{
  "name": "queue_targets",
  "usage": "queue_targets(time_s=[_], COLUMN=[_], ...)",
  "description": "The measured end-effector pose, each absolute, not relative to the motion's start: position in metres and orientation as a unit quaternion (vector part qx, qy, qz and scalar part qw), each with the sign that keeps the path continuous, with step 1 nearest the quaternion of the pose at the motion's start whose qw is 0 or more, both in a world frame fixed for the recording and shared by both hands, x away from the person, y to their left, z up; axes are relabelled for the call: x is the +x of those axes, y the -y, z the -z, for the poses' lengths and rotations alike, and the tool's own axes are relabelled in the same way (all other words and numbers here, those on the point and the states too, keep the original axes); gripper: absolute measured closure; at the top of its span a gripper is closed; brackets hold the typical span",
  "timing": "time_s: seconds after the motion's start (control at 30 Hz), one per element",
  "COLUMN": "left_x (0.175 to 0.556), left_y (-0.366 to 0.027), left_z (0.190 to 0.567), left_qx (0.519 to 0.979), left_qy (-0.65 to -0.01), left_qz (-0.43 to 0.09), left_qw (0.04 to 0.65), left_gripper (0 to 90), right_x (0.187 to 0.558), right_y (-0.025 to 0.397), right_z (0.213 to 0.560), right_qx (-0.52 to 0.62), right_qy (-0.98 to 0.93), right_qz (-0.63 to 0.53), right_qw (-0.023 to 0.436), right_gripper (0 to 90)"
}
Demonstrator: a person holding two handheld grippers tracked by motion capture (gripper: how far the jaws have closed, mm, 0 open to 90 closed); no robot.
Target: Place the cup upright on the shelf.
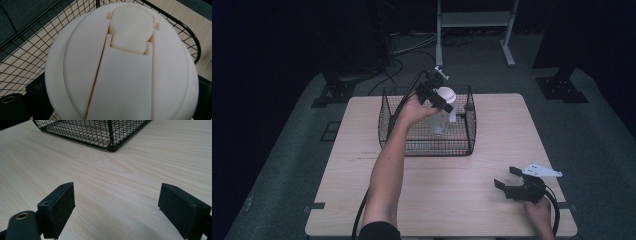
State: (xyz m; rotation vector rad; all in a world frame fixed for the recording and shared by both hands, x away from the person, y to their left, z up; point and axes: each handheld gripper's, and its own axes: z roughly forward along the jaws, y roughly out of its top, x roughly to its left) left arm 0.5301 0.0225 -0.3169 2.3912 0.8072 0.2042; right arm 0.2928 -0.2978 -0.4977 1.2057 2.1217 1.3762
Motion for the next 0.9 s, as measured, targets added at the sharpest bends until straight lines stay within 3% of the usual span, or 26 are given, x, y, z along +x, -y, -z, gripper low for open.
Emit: queue_targets(time_s=[0.9], left_x=[0.531], left_y=[-0.032], left_z=[0.356], left_qx=[0.885], left_qy=[-0.32], left_qz=[-0.083], left_qw=[0.327], left_gripper=[5.4], right_x=[0.293], right_y=[0.303], right_z=[0.497], right_qx=[0.425], right_qy=[-0.739], right_qz=[-0.499], right_qw=[0.156], right_gripper=[12.9])
